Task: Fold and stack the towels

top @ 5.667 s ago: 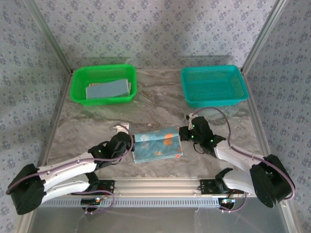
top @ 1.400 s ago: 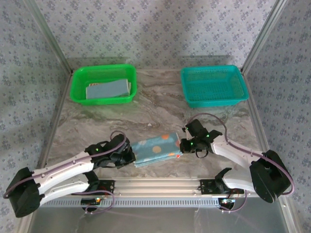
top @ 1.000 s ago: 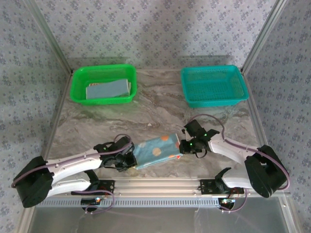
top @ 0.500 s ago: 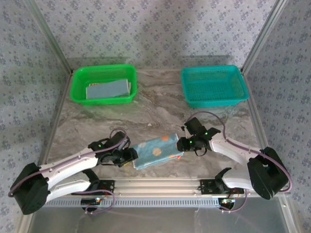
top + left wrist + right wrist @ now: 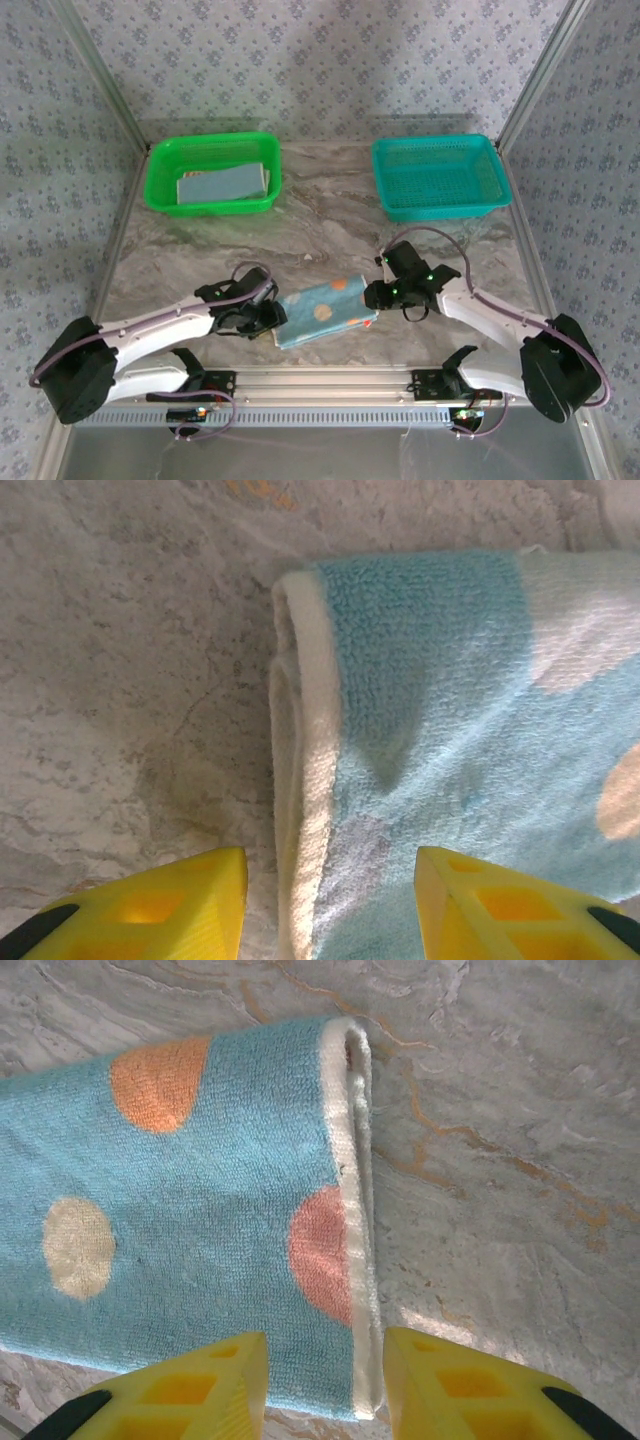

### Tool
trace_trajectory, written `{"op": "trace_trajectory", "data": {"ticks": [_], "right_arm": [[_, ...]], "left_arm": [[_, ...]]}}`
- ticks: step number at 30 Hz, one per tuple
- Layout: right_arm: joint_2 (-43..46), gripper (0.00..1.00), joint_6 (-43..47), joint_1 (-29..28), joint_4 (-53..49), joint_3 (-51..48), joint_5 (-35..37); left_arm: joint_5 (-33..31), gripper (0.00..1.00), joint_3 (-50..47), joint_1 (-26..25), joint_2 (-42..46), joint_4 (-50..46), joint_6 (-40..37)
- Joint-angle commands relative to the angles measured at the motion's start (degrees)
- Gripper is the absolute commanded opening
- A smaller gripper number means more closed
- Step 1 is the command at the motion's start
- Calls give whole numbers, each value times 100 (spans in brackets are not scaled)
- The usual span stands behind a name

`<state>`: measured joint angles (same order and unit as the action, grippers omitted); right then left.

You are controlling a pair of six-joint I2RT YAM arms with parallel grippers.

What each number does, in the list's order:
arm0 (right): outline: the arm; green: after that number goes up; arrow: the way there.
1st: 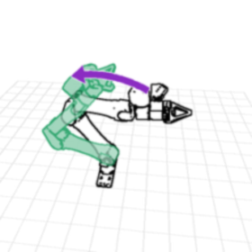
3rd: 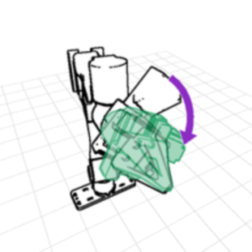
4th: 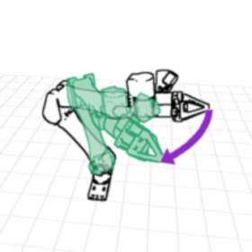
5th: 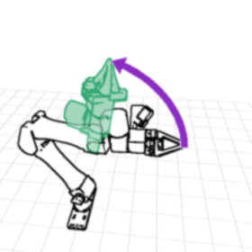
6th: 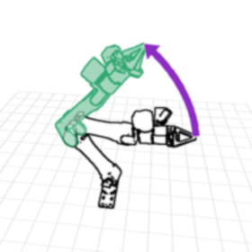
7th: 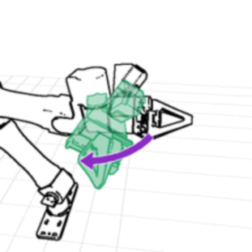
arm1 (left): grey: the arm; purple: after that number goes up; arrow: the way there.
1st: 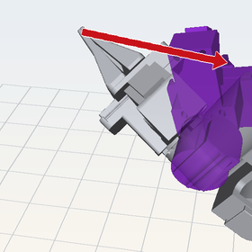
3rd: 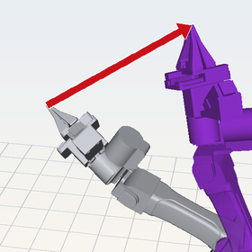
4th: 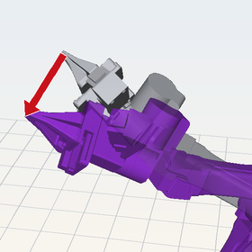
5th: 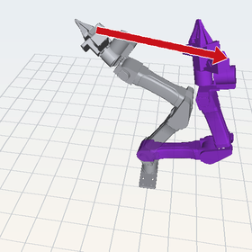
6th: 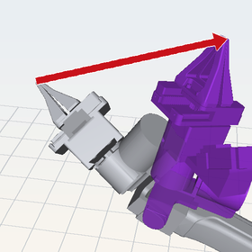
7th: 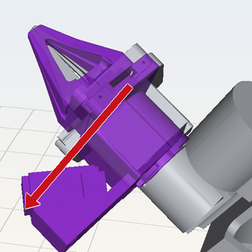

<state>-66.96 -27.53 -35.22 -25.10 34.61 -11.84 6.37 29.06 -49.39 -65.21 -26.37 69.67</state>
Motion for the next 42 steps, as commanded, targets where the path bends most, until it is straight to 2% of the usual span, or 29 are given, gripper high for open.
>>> {"op": "trace_trajectory", "data": {"ticks": [1,11,20,27,28,31,33,35,38,42], "right_arm": [[145,37,56,25,-70,-77,50],[288,37,54,42,-65,-233,-27],[341,37,134,85,-118,-233,-99],[378,37,186,155,-101,-241,-150],[377,37,186,158,-96,-240,-147],[415,37,191,200,-102,-212,-139],[495,40,187,229,-114,-197,-117],[605,47,174,259,-124,-166,-65],[768,52,103,328,-86,-131,-11],[838,74,34,435,-5,-26,10]], "left_arm": [[-164,46,194,-134,-167,-33,213],[-444,46,395,-394,-492,-108,445],[-750,48,825,-618,-1274,-818,721],[-858,48,716,-667,-1353,-1013,971],[-844,47,698,-669,-1367,-959,946],[-860,31,701,-661,-1446,-896,885],[-956,12,772,-669,-1413,-963,790],[-1135,0,913,-669,-1334,-1184,686],[-1371,0,1249,-632,-1221,-1783,413],[-1538,0,1966,-425,-1173,-2633,-183]]}}
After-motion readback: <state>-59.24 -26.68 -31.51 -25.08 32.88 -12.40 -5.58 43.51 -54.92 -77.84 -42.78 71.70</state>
